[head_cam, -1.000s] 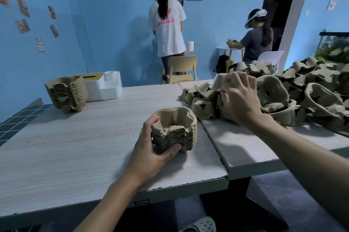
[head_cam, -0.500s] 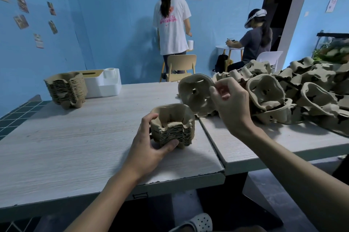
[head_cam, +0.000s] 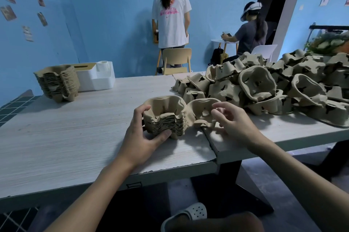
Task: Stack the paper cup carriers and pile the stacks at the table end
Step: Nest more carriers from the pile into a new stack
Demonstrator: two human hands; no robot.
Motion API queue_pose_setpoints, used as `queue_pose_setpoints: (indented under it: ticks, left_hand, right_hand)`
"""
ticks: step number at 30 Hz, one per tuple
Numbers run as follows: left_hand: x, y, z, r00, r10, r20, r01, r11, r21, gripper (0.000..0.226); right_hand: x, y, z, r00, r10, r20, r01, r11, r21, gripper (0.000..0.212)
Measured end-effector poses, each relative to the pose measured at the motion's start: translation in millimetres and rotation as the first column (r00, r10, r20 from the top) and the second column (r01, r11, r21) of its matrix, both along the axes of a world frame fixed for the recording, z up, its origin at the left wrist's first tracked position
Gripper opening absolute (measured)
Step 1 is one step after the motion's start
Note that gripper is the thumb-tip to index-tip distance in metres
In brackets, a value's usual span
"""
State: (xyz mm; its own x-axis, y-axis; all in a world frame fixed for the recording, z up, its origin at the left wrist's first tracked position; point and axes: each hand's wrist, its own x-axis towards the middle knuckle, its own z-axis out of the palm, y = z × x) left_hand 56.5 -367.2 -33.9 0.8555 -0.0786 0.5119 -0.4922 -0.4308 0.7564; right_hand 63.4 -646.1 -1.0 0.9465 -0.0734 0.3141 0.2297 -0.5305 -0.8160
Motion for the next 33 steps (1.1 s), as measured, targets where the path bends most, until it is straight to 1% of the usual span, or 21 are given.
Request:
queue_pose_setpoints:
  ticks: [2, 3, 5, 8, 12, 15, 17, 19, 21, 22, 24, 27, 30, 32, 33]
  left_hand:
    - [0, 1, 0, 1.0, 0.009, 0.005, -0.009, 1.0, 0.012, 0.074]
    - [0, 1, 0, 1.0, 0.013, 0.009, -0.013, 1.0, 0.018, 0.074]
    - [0, 2, 0, 1.0, 0.02, 0.013, -0.021, 1.0, 0.023, 0.075]
    - [0, 3, -1, 0.999, 0.038, 0.019, -0.037, 0.999, -0.01, 0.078]
    - [3, 3, -2, 0.996, 0.09, 0.01, -0.09, 0.995, -0.052, 0.076]
    - [2, 3, -2, 0.998, 0.062, -0.01, -0.062, 0.994, -0.09, 0.074]
    - [1, 2, 0, 0.999, 0.026, -0.034, -0.03, 0.993, -0.11, 0.074]
    - [1, 2, 0, 0.999, -0.006, -0.042, 0.0, 0.992, -0.124, 0.076]
    - [1, 2, 1, 0.998, -0.04, -0.052, 0.031, 0.988, -0.153, 0.082]
    - [2, 2, 0, 0.997, -0.05, -0.064, 0.038, 0.985, -0.169, 0.088]
    - [3, 2, 0, 0.995, -0.051, -0.088, 0.035, 0.984, -0.175, 0.102]
    - [3, 2, 0, 0.995, -0.043, -0.09, 0.026, 0.983, -0.182, 0.121]
    - [1, 1, 0, 0.997, -0.034, -0.074, 0.016, 0.972, -0.234, 0.125]
    - [1, 1, -1, 0.996, -0.061, -0.068, 0.041, 0.966, -0.255, 0.125]
    - [1, 1, -1, 0.996, -0.064, -0.068, 0.046, 0.968, -0.245, 0.124]
  right_hand:
    - [-6, 0, -1, 0.999, 0.041, 0.019, -0.038, 0.988, -0.15, 0.028]
    - [-8, 1, -1, 0.998, 0.051, 0.037, -0.043, 0.977, -0.208, 0.027]
    - [-9, 4, -2, 0.994, 0.054, 0.097, -0.029, 0.97, -0.242, 0.023]
    - [-9, 5, -4, 0.98, 0.021, 0.199, 0.021, 0.978, -0.207, 0.023]
    - [-10, 2, 0, 0.946, 0.001, 0.325, 0.045, 0.99, -0.135, 0.022]
    - [-11, 4, 11, 0.917, -0.039, 0.396, 0.067, 0.996, -0.055, 0.024]
    - [-12, 11, 22, 0.917, -0.044, 0.397, 0.033, 0.999, 0.036, 0.024]
    - [-14, 22, 34, 0.932, -0.009, 0.362, -0.057, 0.984, 0.171, 0.021]
    - [-16, 38, 43, 0.94, 0.082, 0.332, -0.186, 0.937, 0.296, 0.018]
    - [-17, 46, 46, 0.937, 0.137, 0.323, -0.247, 0.911, 0.329, 0.018]
    - [-17, 59, 46, 0.929, 0.218, 0.299, -0.312, 0.895, 0.318, 0.021]
    - [-14, 73, 41, 0.93, 0.256, 0.265, -0.313, 0.927, 0.205, 0.022]
    - [-10, 72, 36, 0.925, 0.309, 0.22, -0.342, 0.931, 0.131, 0.025]
    - [-7, 67, 33, 0.93, 0.305, 0.205, -0.338, 0.929, 0.151, 0.025]
    - [-5, 64, 30, 0.939, 0.275, 0.208, -0.313, 0.933, 0.179, 0.022]
